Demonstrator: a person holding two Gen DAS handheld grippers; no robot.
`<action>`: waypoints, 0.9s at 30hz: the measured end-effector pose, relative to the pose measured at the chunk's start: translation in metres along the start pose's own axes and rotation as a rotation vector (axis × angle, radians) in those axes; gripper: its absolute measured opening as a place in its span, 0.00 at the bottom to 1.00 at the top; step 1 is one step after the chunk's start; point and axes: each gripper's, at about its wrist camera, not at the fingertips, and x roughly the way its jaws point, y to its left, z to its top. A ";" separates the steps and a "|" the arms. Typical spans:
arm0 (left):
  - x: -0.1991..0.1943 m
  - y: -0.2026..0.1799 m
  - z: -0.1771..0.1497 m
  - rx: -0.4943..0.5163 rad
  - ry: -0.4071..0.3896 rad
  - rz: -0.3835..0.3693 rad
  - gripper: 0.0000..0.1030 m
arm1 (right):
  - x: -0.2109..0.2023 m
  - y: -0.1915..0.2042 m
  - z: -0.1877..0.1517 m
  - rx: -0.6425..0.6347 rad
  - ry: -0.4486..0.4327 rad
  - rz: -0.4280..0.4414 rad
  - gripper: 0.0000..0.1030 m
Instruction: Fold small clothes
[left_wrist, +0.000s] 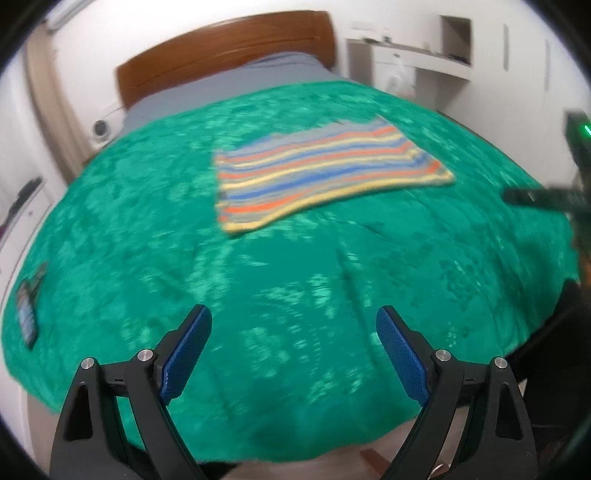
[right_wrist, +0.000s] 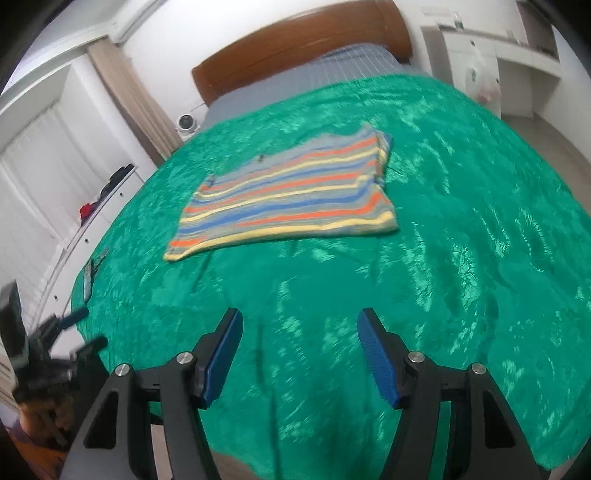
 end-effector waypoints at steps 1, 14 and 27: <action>0.008 -0.006 0.004 0.022 0.009 -0.019 0.89 | 0.003 -0.007 0.005 0.011 0.002 0.001 0.63; 0.175 -0.191 0.151 0.319 0.017 -0.268 0.84 | 0.038 -0.116 0.112 0.143 0.053 0.241 0.63; 0.193 -0.178 0.168 0.147 -0.061 -0.380 0.11 | 0.233 -0.144 0.228 0.330 0.175 0.241 0.06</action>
